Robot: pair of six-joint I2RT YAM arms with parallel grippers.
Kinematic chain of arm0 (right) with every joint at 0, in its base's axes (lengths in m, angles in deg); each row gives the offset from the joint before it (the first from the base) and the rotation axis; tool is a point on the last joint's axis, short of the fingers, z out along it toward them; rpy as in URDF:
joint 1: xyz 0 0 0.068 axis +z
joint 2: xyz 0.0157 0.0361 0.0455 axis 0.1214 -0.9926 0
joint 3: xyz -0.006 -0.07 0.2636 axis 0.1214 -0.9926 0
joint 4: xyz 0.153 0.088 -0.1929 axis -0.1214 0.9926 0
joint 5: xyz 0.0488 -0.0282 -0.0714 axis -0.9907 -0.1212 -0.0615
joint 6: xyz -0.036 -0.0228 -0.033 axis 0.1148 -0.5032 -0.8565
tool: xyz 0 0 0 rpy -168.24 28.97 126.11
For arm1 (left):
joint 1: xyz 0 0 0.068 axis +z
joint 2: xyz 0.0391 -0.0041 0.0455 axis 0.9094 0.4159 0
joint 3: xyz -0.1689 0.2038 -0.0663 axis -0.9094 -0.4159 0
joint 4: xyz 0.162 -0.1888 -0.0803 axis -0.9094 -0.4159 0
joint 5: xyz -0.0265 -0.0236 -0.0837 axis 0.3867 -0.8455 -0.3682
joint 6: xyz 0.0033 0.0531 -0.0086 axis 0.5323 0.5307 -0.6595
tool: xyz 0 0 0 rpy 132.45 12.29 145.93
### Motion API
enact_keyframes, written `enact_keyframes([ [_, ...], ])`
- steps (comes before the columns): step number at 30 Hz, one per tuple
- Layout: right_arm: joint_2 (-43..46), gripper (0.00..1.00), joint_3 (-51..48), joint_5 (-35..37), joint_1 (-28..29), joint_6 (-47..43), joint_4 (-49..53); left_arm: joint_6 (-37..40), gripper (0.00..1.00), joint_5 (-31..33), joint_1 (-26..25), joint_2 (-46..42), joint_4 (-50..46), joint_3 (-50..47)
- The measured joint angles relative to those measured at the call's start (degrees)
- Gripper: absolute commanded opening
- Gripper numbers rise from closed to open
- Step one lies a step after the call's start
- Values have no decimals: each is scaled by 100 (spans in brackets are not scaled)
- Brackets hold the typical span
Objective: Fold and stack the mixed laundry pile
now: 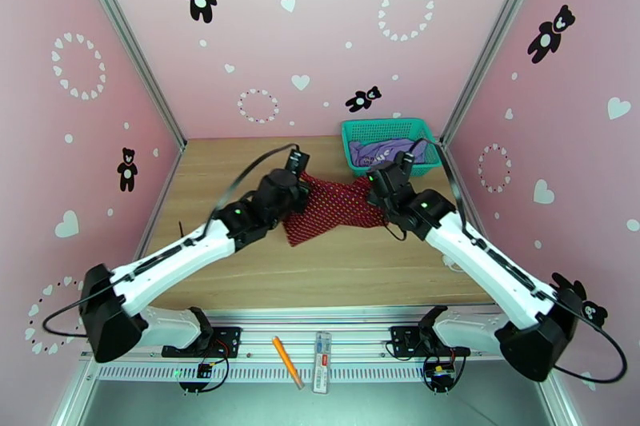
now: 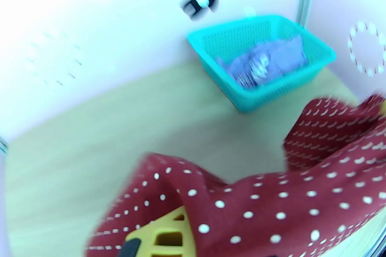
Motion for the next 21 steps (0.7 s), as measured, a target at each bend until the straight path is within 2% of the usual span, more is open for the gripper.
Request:
enact_keyframes([
  [4, -295, 0, 55, -177, 13, -48, -260, 72, 0, -26, 98, -118, -588, 107],
  [8, -509, 2, -291, -304, 22, -55, -428, -251, 0, -144, 131, -85, -925, -352],
  [9, -588, 13, -474, -367, 28, -48, -455, -387, 0, -201, 129, -50, -981, -546],
  [10, -660, 30, -680, -422, 48, -55, -487, -529, 0, -254, 127, -2, -1036, -739],
  [11, -715, 43, -866, -448, 63, -50, -479, -678, 18, -256, 127, 59, -1126, -920],
  [12, -758, 57, -1099, -494, 76, -52, -437, -822, 45, -251, 131, 120, -1257, -1106],
  [13, -782, 68, -1327, -538, 96, -55, -385, -970, 64, -247, 122, 166, -1397, -1266],
  [16, -780, 89, -1744, -625, 109, -94, -151, -1377, 98, -197, 50, 186, -1858, -1425],
  [18, -730, 99, -1786, -643, 118, -258, 22, -1626, 98, -74, 7, 181, -2159, -1292],
  [21, -496, 99, -1661, -629, 114, -584, 251, -1978, 98, 179, 7, 210, -2752, -627],
])
